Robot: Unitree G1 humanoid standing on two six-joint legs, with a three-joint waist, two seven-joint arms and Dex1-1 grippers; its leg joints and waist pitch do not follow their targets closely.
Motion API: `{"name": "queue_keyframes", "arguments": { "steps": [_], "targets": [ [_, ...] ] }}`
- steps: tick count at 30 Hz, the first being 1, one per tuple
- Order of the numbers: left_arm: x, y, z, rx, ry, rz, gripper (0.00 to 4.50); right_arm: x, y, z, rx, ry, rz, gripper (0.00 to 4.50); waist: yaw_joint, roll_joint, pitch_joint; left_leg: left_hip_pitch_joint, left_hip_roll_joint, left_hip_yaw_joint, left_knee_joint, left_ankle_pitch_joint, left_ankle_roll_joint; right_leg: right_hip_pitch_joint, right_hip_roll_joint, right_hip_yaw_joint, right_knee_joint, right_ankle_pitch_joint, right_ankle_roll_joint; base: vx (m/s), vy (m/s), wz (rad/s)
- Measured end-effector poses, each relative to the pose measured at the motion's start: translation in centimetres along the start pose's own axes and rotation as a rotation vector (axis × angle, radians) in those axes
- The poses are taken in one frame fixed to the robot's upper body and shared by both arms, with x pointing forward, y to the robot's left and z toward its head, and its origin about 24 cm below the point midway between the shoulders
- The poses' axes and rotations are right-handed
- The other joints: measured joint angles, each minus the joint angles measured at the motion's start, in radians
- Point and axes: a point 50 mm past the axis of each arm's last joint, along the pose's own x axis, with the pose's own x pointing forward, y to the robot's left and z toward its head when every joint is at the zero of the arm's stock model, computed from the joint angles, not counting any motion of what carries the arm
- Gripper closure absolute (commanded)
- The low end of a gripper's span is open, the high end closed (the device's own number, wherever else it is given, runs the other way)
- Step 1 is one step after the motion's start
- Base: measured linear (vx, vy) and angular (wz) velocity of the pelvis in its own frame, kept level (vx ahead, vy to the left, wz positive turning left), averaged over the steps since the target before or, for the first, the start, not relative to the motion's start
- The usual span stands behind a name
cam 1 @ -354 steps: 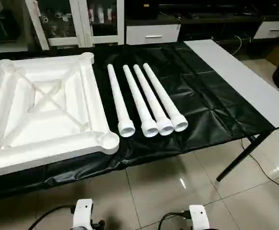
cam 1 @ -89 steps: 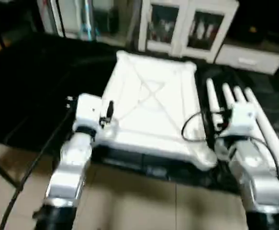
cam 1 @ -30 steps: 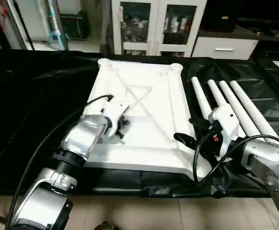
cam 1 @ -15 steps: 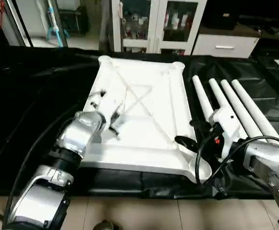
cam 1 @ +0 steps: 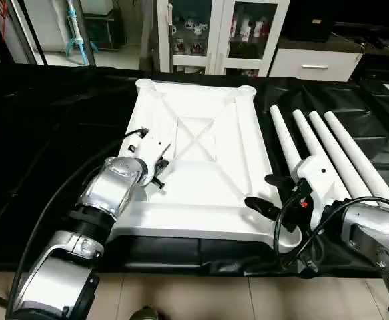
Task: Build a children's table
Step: Move to table
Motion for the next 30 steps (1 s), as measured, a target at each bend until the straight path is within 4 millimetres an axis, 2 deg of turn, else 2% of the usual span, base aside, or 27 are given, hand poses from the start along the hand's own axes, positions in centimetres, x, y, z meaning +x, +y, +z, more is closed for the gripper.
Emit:
{"name": "queue_keyframes", "arguments": {
  "steps": [10,12,14,18,22,24,28,30],
  "targets": [
    [-0.1,-0.5,0.3,-0.072,0.006,-0.047,2.48,-0.2,0.0,0.1,-0.009,0.006,0.002,0.81,-0.001,-0.002,0.001,0.0,0.0,0.001,0.0,0.0,0.0,0.0,0.0,0.0,0.0,0.0,0.0,0.0,0.0,0.0],
    [-0.1,-0.5,0.3,-0.078,0.009,-0.047,2.44,-0.2,0.0,0.1,-0.01,0.007,0.002,0.81,-0.001,-0.002,0.001,0.0,0.0,0.001,0.0,0.0,0.0,0.0,0.0,0.0,0.0,0.0,0.0,0.0,0.0,0.0],
    [-0.2,-0.5,0.3,-0.095,0.01,-0.051,2.14,-0.3,-0.1,0.1,-0.014,0.011,-0.001,0.81,-0.001,-0.002,0.001,0.0,0.0,0.001,0.0,0.0,0.0,0.0,0.0,0.0,0.0,0.0,0.0,0.0,0.0,0.0],
    [-0.3,-0.4,0.4,-0.149,0.005,-0.062,1.96,-0.3,-0.1,0.1,-0.014,0.013,-0.003,0.81,0.0,-0.002,0.001,0.0,0.0,0.001,0.0,0.0,0.001,-0.001,0.0,0.0,0.0,0.0,0.0,0.0,0.0,0.0],
    [-0.4,-0.5,0.6,-0.167,0.003,-0.063,1.51,-0.4,-0.2,0.1,-0.016,0.018,-0.005,0.81,0.0,-0.002,0.001,0.0,0.0,0.002,0.0,0.0,0.002,-0.001,0.0,0.0,0.0,0.0,0.0,0.0,0.0,0.0],
    [-0.5,-0.7,0.8,-0.198,0.0,-0.079,1.51,-0.4,-0.2,0.0,-0.016,0.019,-0.005,0.81,0.0,-0.002,0.001,0.0,0.0,0.002,0.0,0.0,0.002,-0.001,0.0,0.0,0.0,0.0,0.0,0.0,0.0,0.0],
    [-0.7,-1.2,1.4,-0.237,-0.023,-0.13,1.07,-0.5,-0.2,-0.1,-0.016,0.025,-0.006,0.81,0.002,-0.003,0.001,0.0,0.0,0.004,0.0,0.0,0.002,-0.001,-0.001,0.001,0.0,0.0,0.0,0.0,0.0,0.0],
    [-0.7,-1.6,1.6,-0.232,-0.02,-0.151,1.07,-0.5,-0.2,-0.2,-0.014,0.028,-0.006,0.81,0.0,-0.003,0.001,0.0,0.0,0.004,0.0,0.0,0.003,-0.001,-0.001,0.001,0.0,0.0,0.0,0.0,0.0,0.0]
  ]
}}
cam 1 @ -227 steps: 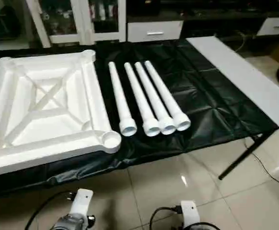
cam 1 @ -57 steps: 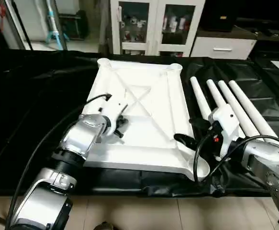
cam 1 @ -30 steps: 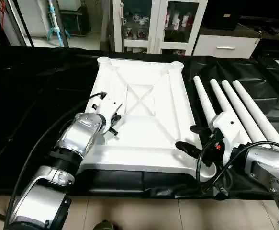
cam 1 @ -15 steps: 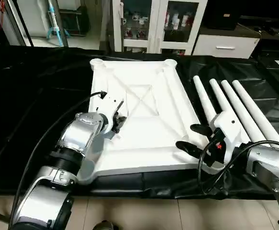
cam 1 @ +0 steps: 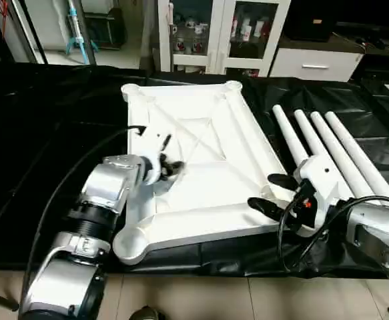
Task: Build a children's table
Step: Move to table
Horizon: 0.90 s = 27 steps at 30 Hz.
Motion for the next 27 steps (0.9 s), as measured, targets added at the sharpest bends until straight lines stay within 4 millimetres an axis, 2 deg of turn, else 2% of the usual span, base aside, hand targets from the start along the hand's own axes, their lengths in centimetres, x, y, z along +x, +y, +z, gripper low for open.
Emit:
{"name": "queue_keyframes", "arguments": {
  "steps": [3,6,7,12,15,16,18,20,24,27],
  "targets": [
    [0.1,-0.5,-0.4,-0.018,0.013,-0.023,0.72,0.0,0.0,0.0,-0.001,0.003,0.0,0.81,-0.004,0.0,0.0,0.0,0.0,0.001,0.0,0.0,0.0,0.0,0.0,0.0,0.0,0.0,0.0,0.0,0.0,0.0],
    [0.4,-1.0,-0.8,-0.037,0.022,-0.04,0.64,0.0,0.0,0.0,-0.005,0.007,-0.001,0.81,-0.004,-0.001,0.0,0.0,0.001,0.001,0.0,0.0,0.0,-0.001,0.0,0.0,0.0,0.0,0.0,0.0,0.0,0.0],
    [0.3,-0.9,-0.9,-0.029,0.032,-0.029,0.45,0.0,0.0,-0.1,-0.007,0.011,0.0,0.81,-0.004,-0.001,0.0,0.0,0.001,0.001,0.0,0.0,0.0,-0.001,0.0,0.0,0.0,0.0,0.0,0.0,0.0,0.0],
    [0.4,-0.7,-1.6,0.086,0.094,0.025,0.11,0.1,0.1,-0.2,-0.012,0.023,0.005,0.81,-0.005,-0.001,0.0,0.0,0.001,0.001,0.0,0.0,0.0,-0.001,0.0,0.0,0.0,0.0,0.0,0.0,0.0,0.0],
    [0.6,-0.9,-1.8,0.122,0.105,0.034,0.11,0.0,0.1,-0.2,-0.015,0.026,0.005,0.81,-0.005,-0.001,0.0,0.001,0.001,0.002,0.0,0.0,0.0,-0.001,0.0,0.0,0.0,0.0,0.0,0.0,0.0,0.0],
    [0.7,-0.9,-1.9,0.133,0.108,0.049,0.41,0.0,0.1,-0.2,-0.016,0.028,0.004,0.81,-0.006,-0.002,-0.001,0.001,0.001,0.002,0.0,0.0,0.0,-0.001,0.0,0.0,0.001,0.0,0.0,0.0,0.0,0.0],
    [0.9,-0.8,-2.0,0.139,0.112,0.077,0.44,0.0,0.1,-0.2,-0.016,0.028,0.005,0.81,-0.006,-0.002,-0.001,0.002,0.001,0.002,0.0,0.0,0.0,0.0,0.0,0.0,0.001,0.001,0.0,0.0,0.0,0.0],
    [1.1,-0.7,-2.1,0.126,0.105,0.106,0.8,0.1,0.1,-0.3,-0.017,0.028,0.005,0.81,-0.008,-0.002,-0.001,0.003,0.002,0.003,0.0,0.0,0.0,0.0,0.0,0.0,0.001,0.001,0.001,0.0,0.0,0.0],
    [1.4,-0.4,-2.4,0.116,0.112,0.13,0.99,0.2,0.2,-0.3,-0.018,0.032,0.009,0.81,-0.017,-0.003,-0.002,0.003,0.003,0.004,0.0,0.0,0.0,-0.001,0.0,0.0,0.001,0.002,0.001,0.0,0.0,0.0],
    [1.4,-0.2,-2.4,0.116,0.122,0.14,1.35,0.3,0.3,-0.4,-0.021,0.037,0.006,0.81,-0.02,-0.003,-0.002,0.003,0.003,0.004,0.0,0.0,0.0,-0.001,0.0,0.0,0.001,0.002,0.001,0.0,0.0,0.0]
  ]
}}
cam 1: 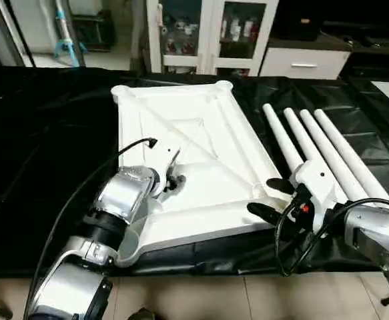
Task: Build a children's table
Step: Move to table
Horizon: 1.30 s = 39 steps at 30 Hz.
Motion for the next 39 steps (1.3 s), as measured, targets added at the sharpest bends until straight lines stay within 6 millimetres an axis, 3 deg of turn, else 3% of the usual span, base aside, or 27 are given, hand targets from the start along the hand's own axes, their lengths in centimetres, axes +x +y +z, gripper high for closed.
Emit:
{"name": "queue_keyframes", "arguments": {
  "steps": [12,21,30,39],
  "targets": [
    [-0.1,1.5,-0.4,0.01,0.012,0.033,2.28,0.2,0.8,0.6,-0.013,-0.025,0.035,0.81,-0.006,0.0,0.0,0.0,0.0,0.001,0.0,0.0,0.0,0.0,0.0,0.0,0.0,0.001,-0.001,0.0,0.0,0.0],
    [-0.1,3.3,-0.9,-0.028,0.004,0.12,2.98,0.3,0.9,0.5,-0.012,-0.025,0.032,0.81,-0.015,0.0,0.0,0.009,0.001,0.0,0.0,0.0,-0.001,0.0,0.0,0.0,-0.003,0.004,0.004,0.0,0.0,0.0],
    [-1.9,7.5,-2.7,-0.036,0.046,0.285,3.46,0.3,0.8,0.5,-0.017,-0.022,0.018,0.81,-0.045,-0.001,0.0,0.015,0.002,-0.004,-0.001,-0.002,-0.003,-0.004,0.0,-0.001,-0.004,0.004,0.004,0.0,0.0,0.0],
    [-3.8,9.1,-4.4,0.038,0.042,0.31,3.75,0.5,0.8,0.6,-0.021,-0.023,0.013,0.81,-0.044,-0.001,0.0,0.017,0.001,-0.003,-0.005,-0.005,-0.007,-0.005,0.0,0.0,-0.004,0.005,0.004,0.0,0.0,0.0]
  ]
}}
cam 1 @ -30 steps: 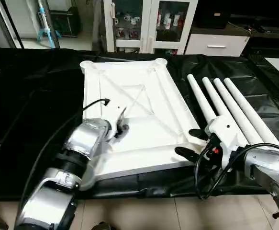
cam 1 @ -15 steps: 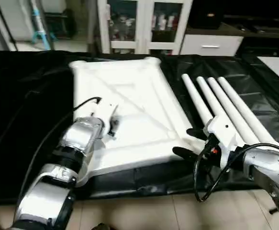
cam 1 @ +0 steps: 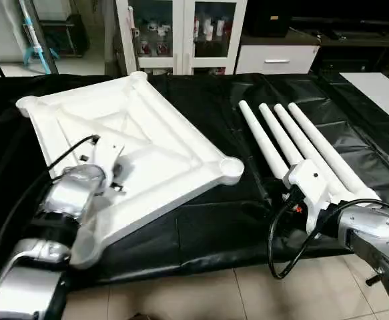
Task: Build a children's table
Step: Move to table
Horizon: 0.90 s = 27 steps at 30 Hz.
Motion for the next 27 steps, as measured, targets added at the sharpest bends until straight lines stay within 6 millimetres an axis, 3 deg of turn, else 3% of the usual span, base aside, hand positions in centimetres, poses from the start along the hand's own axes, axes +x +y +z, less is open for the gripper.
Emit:
{"name": "queue_keyframes", "arguments": {
  "steps": [7,17,27],
  "targets": [
    [-1.0,1.1,-1.1,0.065,-0.014,-0.025,3.83,0.2,-0.2,0.3,-0.012,-0.002,0.002,0.81,-0.002,-0.002,-0.001,0.0,0.001,0.003,-0.005,-0.001,-0.002,-0.004,0.0,0.0,0.0,0.002,-0.003,0.0,0.0,0.0],
    [-2.6,3.5,-2.9,0.095,0.044,0.038,3.85,0.5,-0.1,0.4,-0.02,-0.002,0.018,0.81,-0.012,-0.019,-0.008,0.001,0.004,0.006,-0.006,-0.003,-0.005,-0.01,0.001,0.0,0.001,0.004,-0.006,0.0,0.0,0.0],
    [-4.2,6.1,-4.7,0.129,0.065,0.067,3.86,0.6,0.0,0.4,-0.02,-0.001,0.033,0.81,-0.014,-0.028,-0.006,0.001,0.005,0.005,-0.004,-0.003,-0.006,-0.015,0.001,0.0,0.001,0.007,-0.007,0.0,0.0,0.0]
  ]
}}
